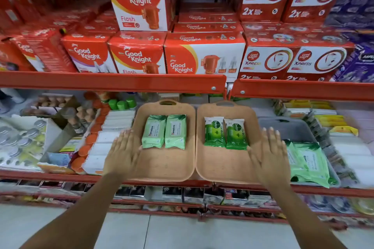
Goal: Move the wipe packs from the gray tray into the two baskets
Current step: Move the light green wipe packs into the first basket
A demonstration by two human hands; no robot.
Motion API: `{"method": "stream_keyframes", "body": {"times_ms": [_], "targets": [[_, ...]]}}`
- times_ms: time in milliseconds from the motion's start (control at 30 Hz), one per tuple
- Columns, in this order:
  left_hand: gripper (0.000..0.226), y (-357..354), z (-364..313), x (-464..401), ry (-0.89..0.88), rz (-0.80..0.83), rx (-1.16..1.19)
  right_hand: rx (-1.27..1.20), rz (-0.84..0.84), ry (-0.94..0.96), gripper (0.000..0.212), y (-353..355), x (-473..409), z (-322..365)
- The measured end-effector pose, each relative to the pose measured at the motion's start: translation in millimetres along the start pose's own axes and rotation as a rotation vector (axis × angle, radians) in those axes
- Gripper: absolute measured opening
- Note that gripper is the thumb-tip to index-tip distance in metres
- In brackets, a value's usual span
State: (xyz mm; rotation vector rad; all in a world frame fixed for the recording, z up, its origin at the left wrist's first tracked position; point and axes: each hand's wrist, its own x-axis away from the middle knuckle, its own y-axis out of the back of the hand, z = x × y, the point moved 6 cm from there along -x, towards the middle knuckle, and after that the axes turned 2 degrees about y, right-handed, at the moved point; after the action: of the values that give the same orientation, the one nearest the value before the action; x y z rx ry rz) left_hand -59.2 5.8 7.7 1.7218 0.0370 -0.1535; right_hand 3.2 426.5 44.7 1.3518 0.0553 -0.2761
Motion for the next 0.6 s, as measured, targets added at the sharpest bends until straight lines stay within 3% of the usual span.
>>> {"method": "stream_keyframes", "body": {"times_ms": [200,400,600], "targets": [[0.084,-19,21,0,0.096,0.091,-0.059,0.065,0.178,-0.257,0.068,-21,-2,-76],[0.081,-23,25,0,0.103,0.094,-0.062,0.172,0.38,-0.253,0.054,-28,-14,-87],[0.079,-24,25,0,0.114,0.078,-0.061,0.279,0.495,-0.232,0.061,-22,-14,-92]]}}
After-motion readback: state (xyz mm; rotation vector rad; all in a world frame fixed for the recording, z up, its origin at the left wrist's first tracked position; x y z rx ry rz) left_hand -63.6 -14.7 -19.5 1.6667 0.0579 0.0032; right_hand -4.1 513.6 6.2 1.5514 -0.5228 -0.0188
